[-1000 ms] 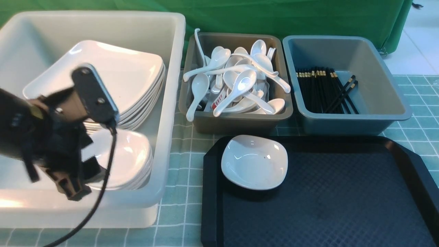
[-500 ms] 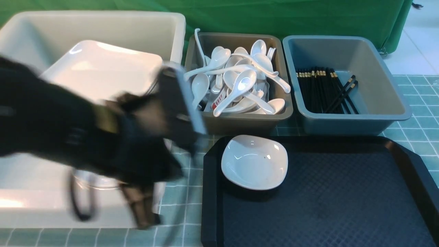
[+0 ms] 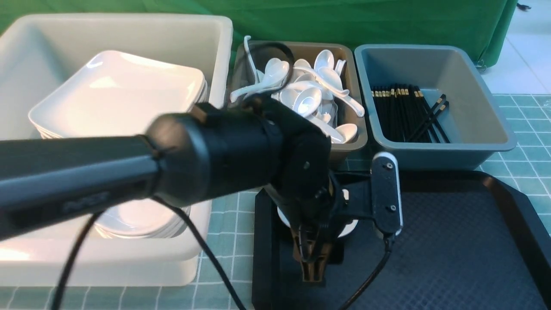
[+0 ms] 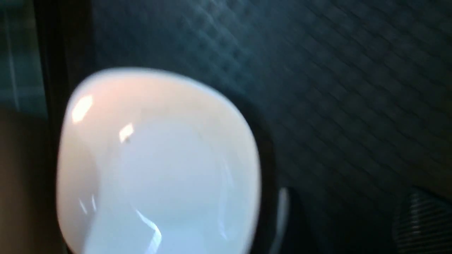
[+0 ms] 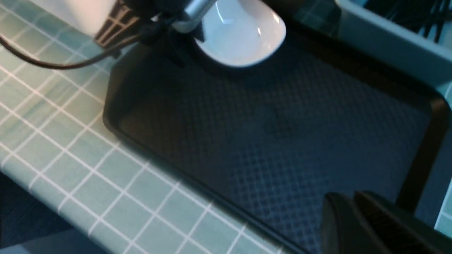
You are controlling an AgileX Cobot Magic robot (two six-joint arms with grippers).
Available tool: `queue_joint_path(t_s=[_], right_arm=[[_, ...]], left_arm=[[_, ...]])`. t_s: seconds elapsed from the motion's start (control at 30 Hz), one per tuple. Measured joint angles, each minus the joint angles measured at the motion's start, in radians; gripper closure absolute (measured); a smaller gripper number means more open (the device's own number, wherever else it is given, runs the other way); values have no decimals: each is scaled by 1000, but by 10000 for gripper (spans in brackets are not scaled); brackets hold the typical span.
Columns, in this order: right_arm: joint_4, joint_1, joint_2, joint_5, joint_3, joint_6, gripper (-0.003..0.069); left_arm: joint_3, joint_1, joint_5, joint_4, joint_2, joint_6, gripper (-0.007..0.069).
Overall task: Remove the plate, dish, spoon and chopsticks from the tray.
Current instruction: Use the left arm to grab a small plate from the dinner plate, then use the left arm to put the small plate into the large storage box on the left
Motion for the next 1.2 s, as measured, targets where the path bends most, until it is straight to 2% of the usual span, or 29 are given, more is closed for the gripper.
queue_joint_path(t_s=[0.1,0.17,0.23,0.33,0.47,0.67,0.9,1.07,1.2], right_arm=[[0,0,0,3,0,3,571],[0,0,0,3,0,3,571],[0,0,0,3,0,3,569],[0,0,0,4,0,3,569],[0,0,0,4,0,3,569],[0,0,0,4,0,7,569],[0,0,0,1,0,7,569],[0,0,0,-44,0,7,569],[1,0,0,-90,0,7,569]], left_arm=[[-1,0,-48,53,48,5,139],[-1,0,-64,92,65,-6,135],[-1,2,-98,185,111,-72,152],[-1,8,-116,232,144,-127,204],[-3,13,-118,228,164,-145,310],[-12,16,-106,233,161,-153,545],[-9,-43,63,172,27,-147,601],[-9,-121,113,152,-210,-117,610],[-9,-118,199,174,-394,-110,612]])
